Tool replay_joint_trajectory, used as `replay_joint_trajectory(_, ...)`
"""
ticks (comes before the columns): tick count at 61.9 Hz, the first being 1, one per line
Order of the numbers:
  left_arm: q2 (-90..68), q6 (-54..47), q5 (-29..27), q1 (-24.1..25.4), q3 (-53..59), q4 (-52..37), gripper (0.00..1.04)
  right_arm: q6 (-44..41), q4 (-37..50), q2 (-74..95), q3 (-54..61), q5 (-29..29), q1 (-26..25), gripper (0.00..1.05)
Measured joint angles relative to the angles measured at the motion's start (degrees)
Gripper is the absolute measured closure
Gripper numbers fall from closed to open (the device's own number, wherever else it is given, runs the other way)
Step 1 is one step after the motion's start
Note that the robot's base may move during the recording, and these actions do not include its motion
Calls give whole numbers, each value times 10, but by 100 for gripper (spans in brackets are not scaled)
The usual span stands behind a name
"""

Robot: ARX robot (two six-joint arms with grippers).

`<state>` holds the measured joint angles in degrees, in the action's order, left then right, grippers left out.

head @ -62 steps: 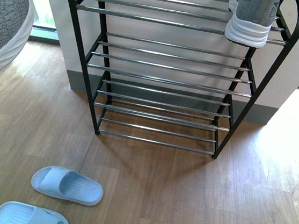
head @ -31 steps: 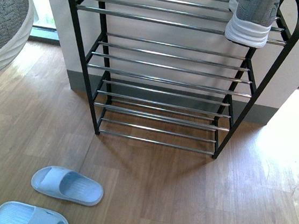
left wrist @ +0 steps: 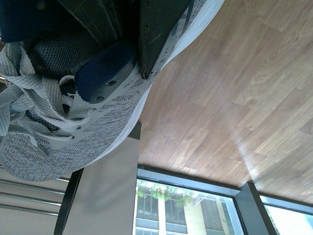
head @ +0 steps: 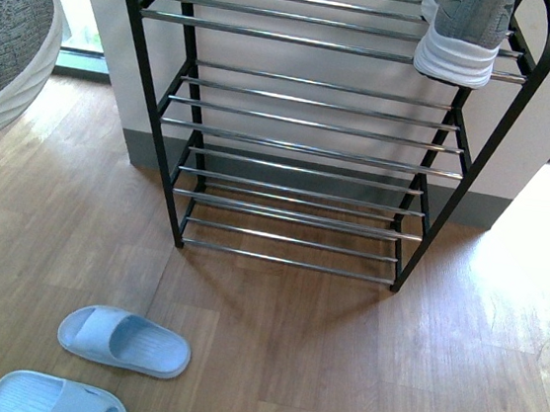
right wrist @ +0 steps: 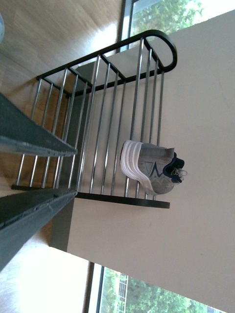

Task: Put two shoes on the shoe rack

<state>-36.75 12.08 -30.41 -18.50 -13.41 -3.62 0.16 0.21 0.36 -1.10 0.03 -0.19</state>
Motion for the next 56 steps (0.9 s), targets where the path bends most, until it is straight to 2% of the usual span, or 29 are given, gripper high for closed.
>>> replay_joint_trajectory(4,0,0,0,0,0,0,103,0,0,0,0,0,0,57)
replay_joint_trajectory(10,0,0,-3,0,0,0,103,0,0,0,0,-2,0,34)
replay_joint_trajectory(20,0,0,-3,0,0,0,103,0,0,0,0,-1,0,8)
replay_joint_trajectory(56,-1,0,5,-1,0,0,103,0,-1,-1,0,2,1,9)
